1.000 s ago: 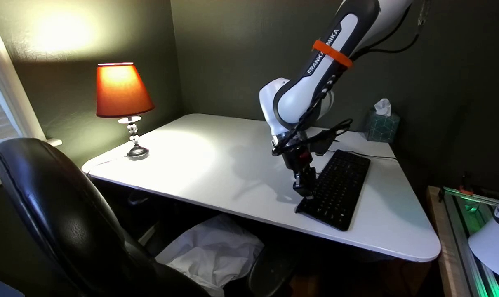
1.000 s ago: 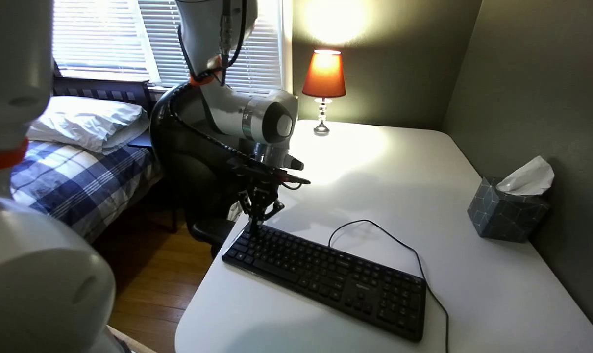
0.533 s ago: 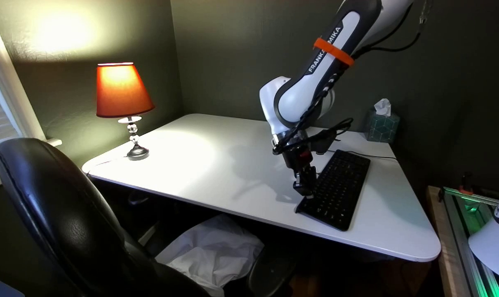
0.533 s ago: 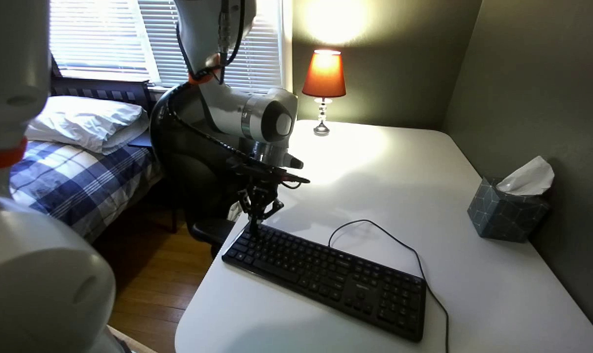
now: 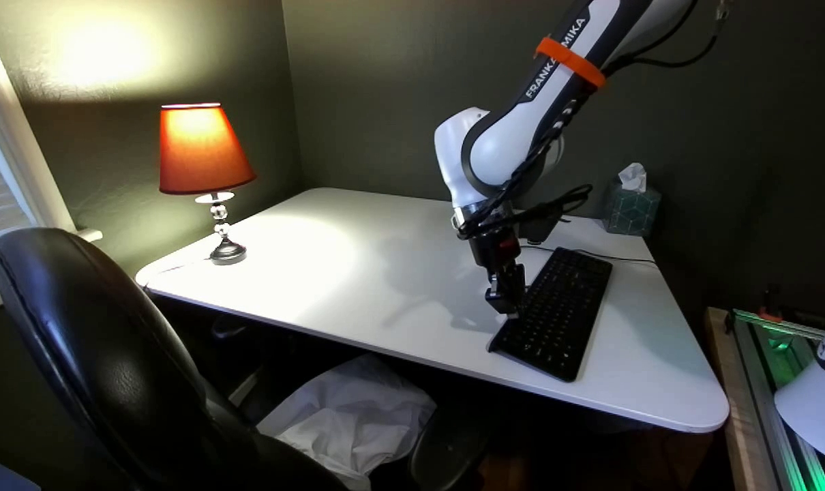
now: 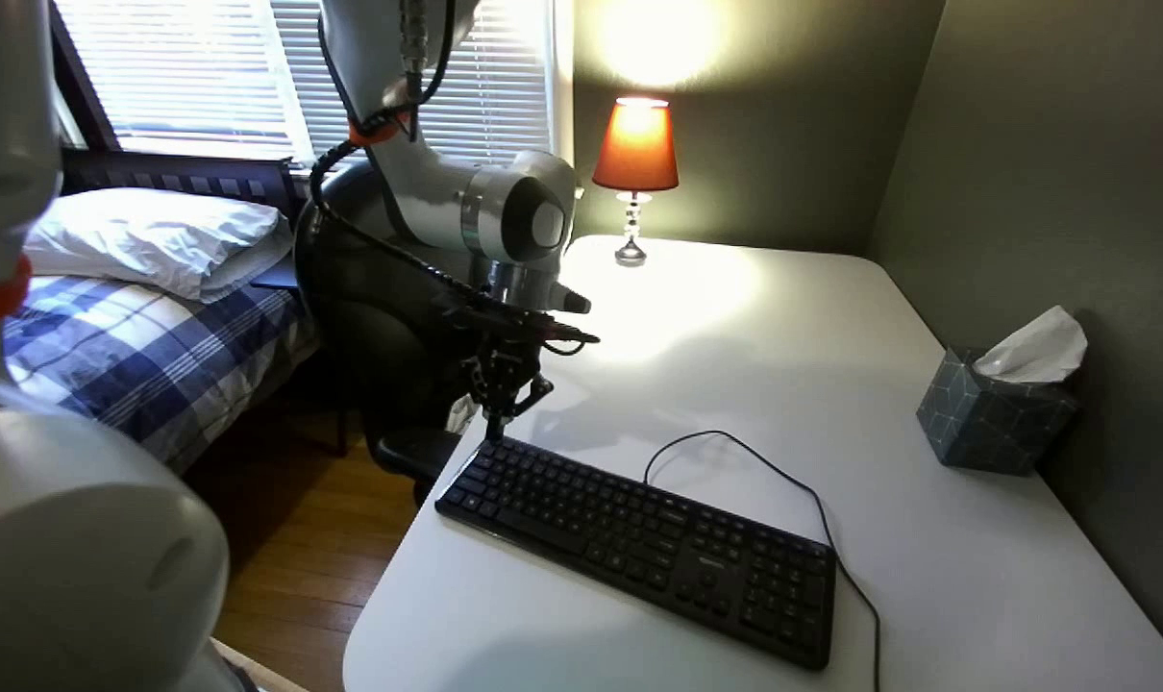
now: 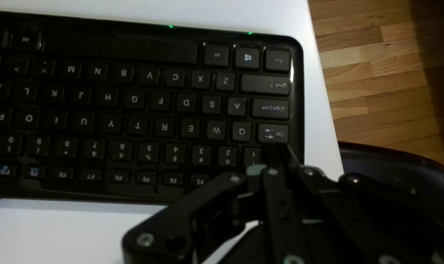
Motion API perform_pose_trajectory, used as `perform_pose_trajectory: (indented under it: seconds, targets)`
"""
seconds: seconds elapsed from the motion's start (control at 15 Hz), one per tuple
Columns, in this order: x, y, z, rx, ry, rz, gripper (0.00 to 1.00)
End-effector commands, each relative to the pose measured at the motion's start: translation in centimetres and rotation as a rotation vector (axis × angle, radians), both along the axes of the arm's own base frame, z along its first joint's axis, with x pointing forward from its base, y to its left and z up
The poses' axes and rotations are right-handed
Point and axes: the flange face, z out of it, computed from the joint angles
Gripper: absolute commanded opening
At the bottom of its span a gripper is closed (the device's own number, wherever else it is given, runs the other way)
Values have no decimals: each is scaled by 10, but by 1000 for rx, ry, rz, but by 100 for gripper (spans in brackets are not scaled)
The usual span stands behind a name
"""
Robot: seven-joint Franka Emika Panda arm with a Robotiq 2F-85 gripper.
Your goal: Press a key on the keyboard
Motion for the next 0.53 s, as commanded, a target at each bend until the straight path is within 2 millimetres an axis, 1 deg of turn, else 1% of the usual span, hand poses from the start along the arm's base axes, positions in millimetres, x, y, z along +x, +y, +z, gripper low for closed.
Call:
perform_pose_trajectory:
  seconds: [0.0, 0.47]
  targets:
    - [-16, 0, 18, -18, -48, -38, 38]
    - [-37, -14, 51, -50, -138, -124, 89]
